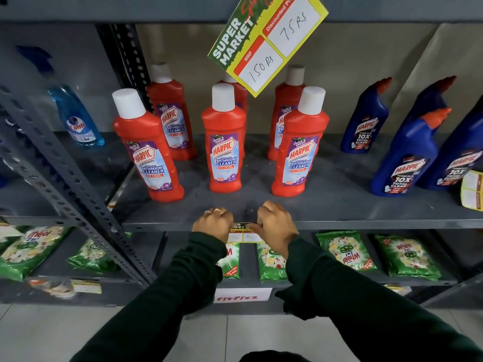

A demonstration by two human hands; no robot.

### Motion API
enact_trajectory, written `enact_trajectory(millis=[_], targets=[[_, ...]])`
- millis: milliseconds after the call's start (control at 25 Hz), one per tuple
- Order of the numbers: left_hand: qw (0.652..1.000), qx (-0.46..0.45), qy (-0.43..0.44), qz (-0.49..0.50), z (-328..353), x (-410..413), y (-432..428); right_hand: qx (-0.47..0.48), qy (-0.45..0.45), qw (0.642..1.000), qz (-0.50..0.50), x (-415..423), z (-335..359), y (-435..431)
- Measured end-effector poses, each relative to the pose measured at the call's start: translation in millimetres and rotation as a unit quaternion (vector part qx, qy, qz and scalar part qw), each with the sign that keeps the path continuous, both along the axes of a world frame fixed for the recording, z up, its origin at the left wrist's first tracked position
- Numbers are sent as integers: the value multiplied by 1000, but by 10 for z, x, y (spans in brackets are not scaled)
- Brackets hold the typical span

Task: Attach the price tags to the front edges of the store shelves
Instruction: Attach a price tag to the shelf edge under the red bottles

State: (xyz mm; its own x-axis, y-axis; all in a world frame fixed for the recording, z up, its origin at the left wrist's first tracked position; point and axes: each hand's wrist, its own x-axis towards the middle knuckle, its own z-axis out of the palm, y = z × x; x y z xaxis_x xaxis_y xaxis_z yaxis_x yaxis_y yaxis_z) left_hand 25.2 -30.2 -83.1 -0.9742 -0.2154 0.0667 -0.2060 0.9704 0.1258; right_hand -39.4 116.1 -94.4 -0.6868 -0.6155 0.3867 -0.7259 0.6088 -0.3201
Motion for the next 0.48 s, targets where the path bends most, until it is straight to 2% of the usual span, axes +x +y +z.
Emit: enact_trajectory(millis=[80, 240, 480], targets=[[999, 24, 8, -21, -46, -21, -14, 2, -28, 999, -24, -68, 45, 16], [990, 108, 80, -40, -59, -50, -18, 27, -49, 998, -27, -96, 33, 23], [996, 55, 59, -50, -182, -120, -135, 30, 1, 999, -16, -45, -40, 22]])
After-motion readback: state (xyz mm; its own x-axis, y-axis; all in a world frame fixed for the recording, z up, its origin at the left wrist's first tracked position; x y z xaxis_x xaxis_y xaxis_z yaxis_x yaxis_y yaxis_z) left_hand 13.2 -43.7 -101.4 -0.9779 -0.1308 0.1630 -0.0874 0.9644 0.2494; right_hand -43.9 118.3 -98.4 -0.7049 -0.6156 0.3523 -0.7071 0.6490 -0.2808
